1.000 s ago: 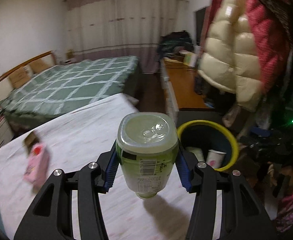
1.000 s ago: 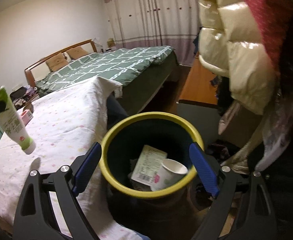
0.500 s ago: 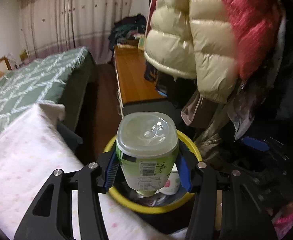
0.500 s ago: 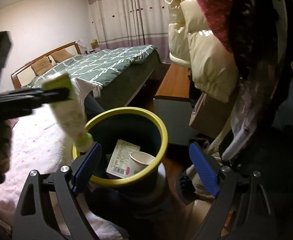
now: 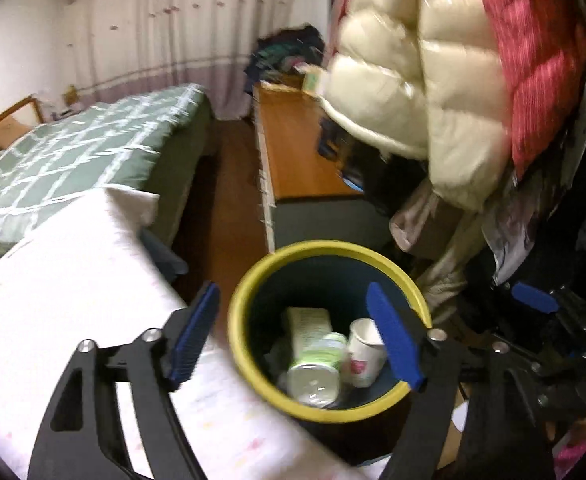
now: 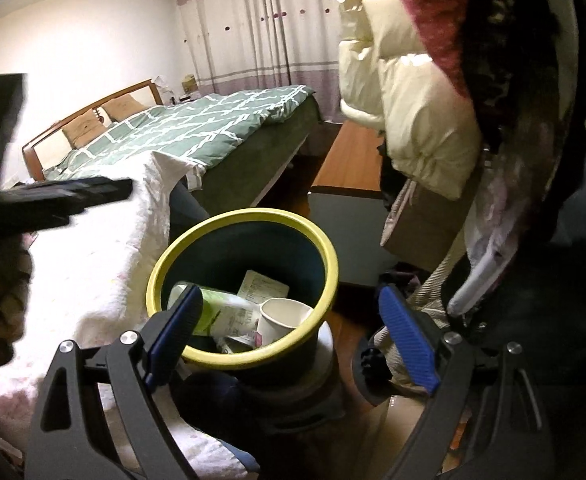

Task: Collect trash
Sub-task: 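Carry the green bottle over the yellow bin and open the left gripper, then grasp the pink strawberry milk carton with the right gripper, then carry the milk carton over the yellow bin and open the right gripper, then grasp the brown plastic tray by its rim with the left gripper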

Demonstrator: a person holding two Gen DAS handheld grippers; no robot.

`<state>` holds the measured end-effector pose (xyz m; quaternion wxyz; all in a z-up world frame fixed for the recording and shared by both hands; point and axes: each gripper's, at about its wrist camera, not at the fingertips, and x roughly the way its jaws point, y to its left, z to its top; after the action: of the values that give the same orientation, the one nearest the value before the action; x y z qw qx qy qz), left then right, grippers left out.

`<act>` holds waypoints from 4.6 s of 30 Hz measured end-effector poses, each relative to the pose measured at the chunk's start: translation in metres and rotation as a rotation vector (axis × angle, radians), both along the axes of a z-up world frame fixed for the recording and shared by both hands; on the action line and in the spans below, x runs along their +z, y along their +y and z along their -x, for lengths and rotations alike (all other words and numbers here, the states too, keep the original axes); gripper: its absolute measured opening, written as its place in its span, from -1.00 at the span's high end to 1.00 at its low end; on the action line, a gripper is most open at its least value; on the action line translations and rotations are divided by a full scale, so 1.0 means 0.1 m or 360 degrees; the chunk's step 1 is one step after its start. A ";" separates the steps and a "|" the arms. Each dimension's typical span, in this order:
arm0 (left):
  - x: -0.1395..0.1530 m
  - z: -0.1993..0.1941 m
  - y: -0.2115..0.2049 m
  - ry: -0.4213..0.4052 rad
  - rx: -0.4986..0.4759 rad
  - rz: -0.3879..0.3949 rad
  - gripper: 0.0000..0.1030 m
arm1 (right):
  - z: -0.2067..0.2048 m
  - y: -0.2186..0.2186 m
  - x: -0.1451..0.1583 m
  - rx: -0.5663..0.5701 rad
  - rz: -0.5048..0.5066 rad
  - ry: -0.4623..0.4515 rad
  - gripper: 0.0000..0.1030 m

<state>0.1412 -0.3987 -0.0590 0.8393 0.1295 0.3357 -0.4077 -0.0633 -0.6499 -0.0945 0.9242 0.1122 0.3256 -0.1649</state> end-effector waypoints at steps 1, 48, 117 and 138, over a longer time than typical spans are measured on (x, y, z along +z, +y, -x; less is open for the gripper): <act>0.06 -0.01 0.17 -0.0009 0.0045 0.0026 -0.53 | -0.03 0.03 -0.01 0.0014 -0.0003 0.0002 -0.66; 0.01 0.58 5.12 -0.0036 0.1378 0.0275 -0.76 | -3.49 4.76 -0.21 0.0795 -0.0241 0.0371 -0.67; -0.06 0.21 3.64 0.0089 0.0931 0.0098 -0.76 | -1.47 0.32 -0.38 -0.0060 -0.0185 0.0293 -0.35; 0.02 -1.56 3.60 0.0072 0.0972 -0.0016 -0.70 | -1.54 0.53 -0.07 0.0024 -0.0168 0.0170 -0.49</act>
<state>0.2970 -0.0387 -0.0573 0.9146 0.0176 0.3797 -0.1378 0.0912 -0.5966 -0.1015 0.8995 0.1494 0.3836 -0.1462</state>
